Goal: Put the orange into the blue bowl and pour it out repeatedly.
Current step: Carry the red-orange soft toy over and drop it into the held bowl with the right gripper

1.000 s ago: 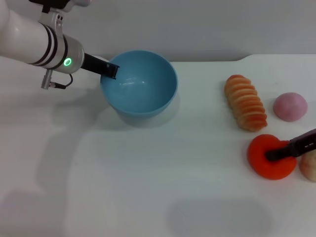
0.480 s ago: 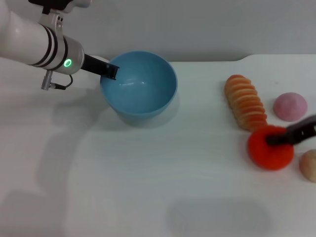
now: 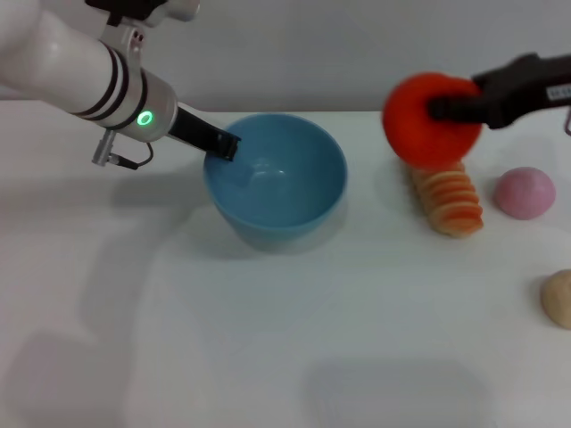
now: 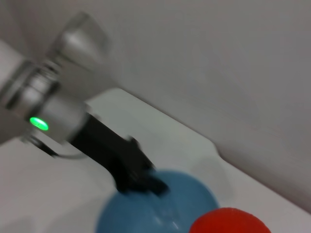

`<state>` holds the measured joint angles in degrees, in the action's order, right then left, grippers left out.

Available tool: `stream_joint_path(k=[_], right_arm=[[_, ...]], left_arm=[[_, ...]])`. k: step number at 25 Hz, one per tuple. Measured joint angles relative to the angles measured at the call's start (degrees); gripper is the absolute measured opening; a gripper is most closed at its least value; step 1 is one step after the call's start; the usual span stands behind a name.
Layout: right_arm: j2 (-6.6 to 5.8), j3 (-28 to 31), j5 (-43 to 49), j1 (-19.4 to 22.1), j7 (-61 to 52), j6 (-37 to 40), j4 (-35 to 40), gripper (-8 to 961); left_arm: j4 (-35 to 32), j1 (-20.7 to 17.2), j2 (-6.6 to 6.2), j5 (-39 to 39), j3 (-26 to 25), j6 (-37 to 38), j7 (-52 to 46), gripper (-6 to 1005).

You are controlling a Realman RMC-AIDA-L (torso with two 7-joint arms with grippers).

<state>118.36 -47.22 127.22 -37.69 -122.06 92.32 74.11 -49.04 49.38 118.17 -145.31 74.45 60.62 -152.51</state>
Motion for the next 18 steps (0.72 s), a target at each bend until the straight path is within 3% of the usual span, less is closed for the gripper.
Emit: stream_joint_path(k=[4,10,18], right_arm=[[0.18,-1.9,-1.6,-2.3,-0.1,-0.1,-1.3,178],[0.30,-7.3,-5.2,-4.0,1.2,-5.5,-9.7,118],[0.29,-17.7,-6.0,-4.8,1.0,-11.9,-13.9,97]], left_arm=[[0.2,0.7,0.24,0.8,0.3,1.1,0.0,-1],[0.2,0.1,0.12,3.8,3.5,0.0,0.0,-2],[0.2,-1.2,-0.14,4.2,3.9,-0.4,0.0,-2]])
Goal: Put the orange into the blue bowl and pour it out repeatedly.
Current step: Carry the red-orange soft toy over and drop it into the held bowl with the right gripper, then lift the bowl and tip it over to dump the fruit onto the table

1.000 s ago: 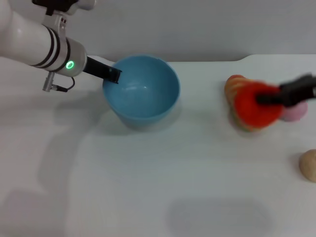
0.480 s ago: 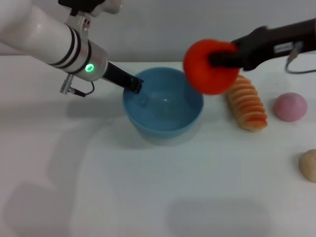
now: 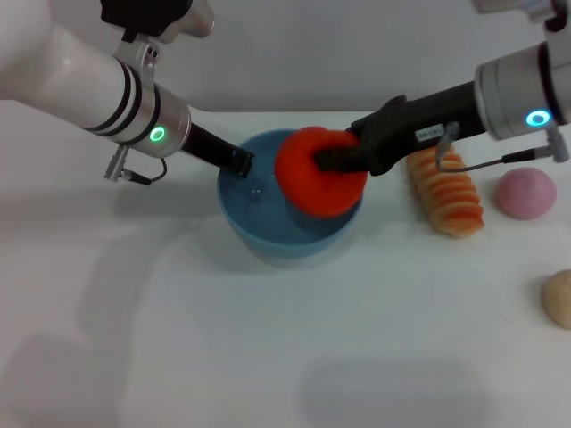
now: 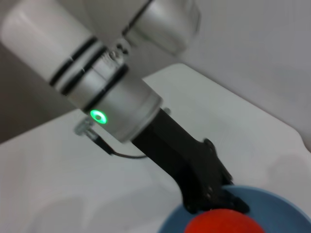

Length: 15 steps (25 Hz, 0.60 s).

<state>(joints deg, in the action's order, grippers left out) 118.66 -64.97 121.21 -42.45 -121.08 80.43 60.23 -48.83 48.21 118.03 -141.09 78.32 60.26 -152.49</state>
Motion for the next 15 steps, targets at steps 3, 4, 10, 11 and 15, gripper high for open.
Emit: stream_joint_path(k=[3,4,10,11,15], right_arm=[[0.01,-1.2,-0.2,-0.1,0.0,-1.8,-1.4,94],[0.01,-1.2,-0.2,-0.1,0.0,-1.8,-1.4,134],[0.04,-0.8,-0.3,0.2,0.1,-2.1,-1.0,371],[0.03,-0.6,-0.3,0.4,0.1,-2.2,-0.8,406],[0.03,0.1,-0.5,3.7,2.3,-6.3,2.9,545]], left_arm=[[0.0,-0.5,0.00,0.1,0.4,-0.5,0.0,-1],[0.0,-0.5,0.00,0.1,0.4,-0.5,0.0,-1],[0.2,-1.3,0.00,0.1,0.2,-1.4,0.0,-2],[0.2,-1.3,0.00,0.1,0.2,-1.6,0.0,-2],[-0.1,-1.4,-0.04,0.0,0.1,-2.1,0.0,-2]])
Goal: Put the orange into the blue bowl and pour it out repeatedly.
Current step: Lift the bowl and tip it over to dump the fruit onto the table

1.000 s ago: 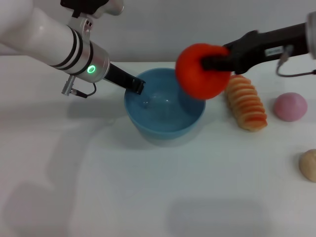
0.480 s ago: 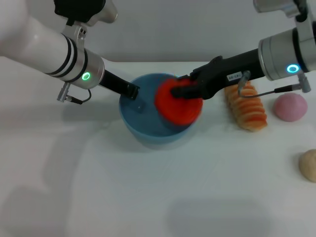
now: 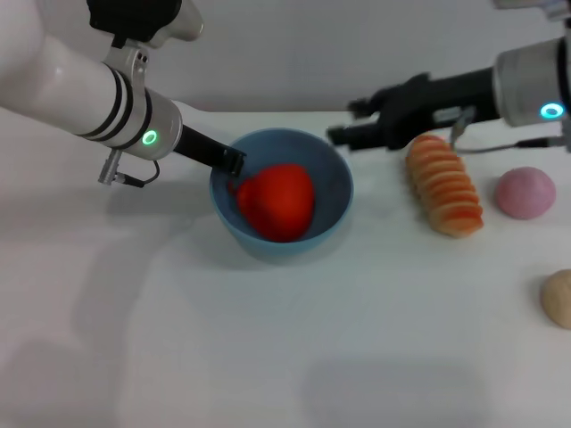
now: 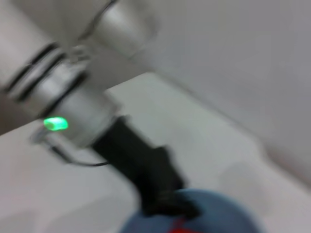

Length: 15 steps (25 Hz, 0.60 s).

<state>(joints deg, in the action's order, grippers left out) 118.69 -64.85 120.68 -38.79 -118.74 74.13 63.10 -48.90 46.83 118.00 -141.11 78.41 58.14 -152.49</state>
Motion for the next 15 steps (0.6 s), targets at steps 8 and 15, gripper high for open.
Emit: stream_joint_path(k=[8,15], right_arm=[[0.30,1.7,-20.6,14.5,23.1,-11.4,0.1,547],[0.21,6.6,-36.6,19.7,40.2,-12.1,-14.1,632]], left_arm=[[-0.5,0.0,-0.14,-0.3,-0.2,-4.2,1.8,-2],[-2.4,0.3,-0.03,-0.6,2.5,-9.4,6.0,-2]])
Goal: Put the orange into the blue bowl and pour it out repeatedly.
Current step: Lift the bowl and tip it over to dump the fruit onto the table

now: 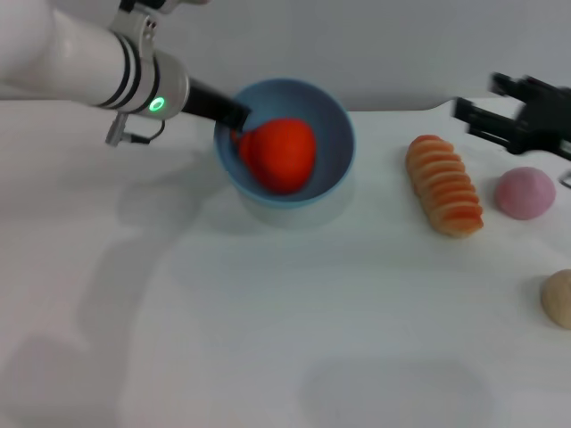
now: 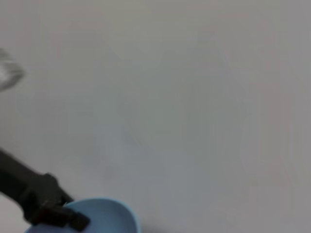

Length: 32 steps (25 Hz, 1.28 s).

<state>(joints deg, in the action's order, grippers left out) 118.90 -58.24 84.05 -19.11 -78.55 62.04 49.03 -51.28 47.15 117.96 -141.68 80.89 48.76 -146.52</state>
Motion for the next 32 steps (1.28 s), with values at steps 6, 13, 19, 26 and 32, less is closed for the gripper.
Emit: stream_joint_path(k=[6,13,19,26,32], right_arm=[[0.03,1.8,-17.6,4.8,16.9,4.7,-10.4,696],[-0.10,6.8,-23.2,6.4,19.2,7.4,-15.9,719],[-0.08,7.5,-23.3,6.1,19.3,8.5,-16.5,719],[-0.18,7.4,-23.4,4.6,19.3,8.6,-17.8,719],[-0.29,7.6,-23.4,4.2,19.4,8.6,-18.6,718]], left_arm=[[-8.6,-2.2,0.18,-7.8,7.5,-3.7,0.4,-2],[-19.2,-8.9,0.38,-18.8,22.4,-12.8,0.3,-1],[-23.4,-14.2,0.45,-23.7,32.6,-20.8,1.2,-1],[-24.4,-17.6,0.57,-23.8,38.7,-30.8,11.7,-1],[-21.4,-17.6,0.75,-23.9,39.5,-40.4,18.9,-1]])
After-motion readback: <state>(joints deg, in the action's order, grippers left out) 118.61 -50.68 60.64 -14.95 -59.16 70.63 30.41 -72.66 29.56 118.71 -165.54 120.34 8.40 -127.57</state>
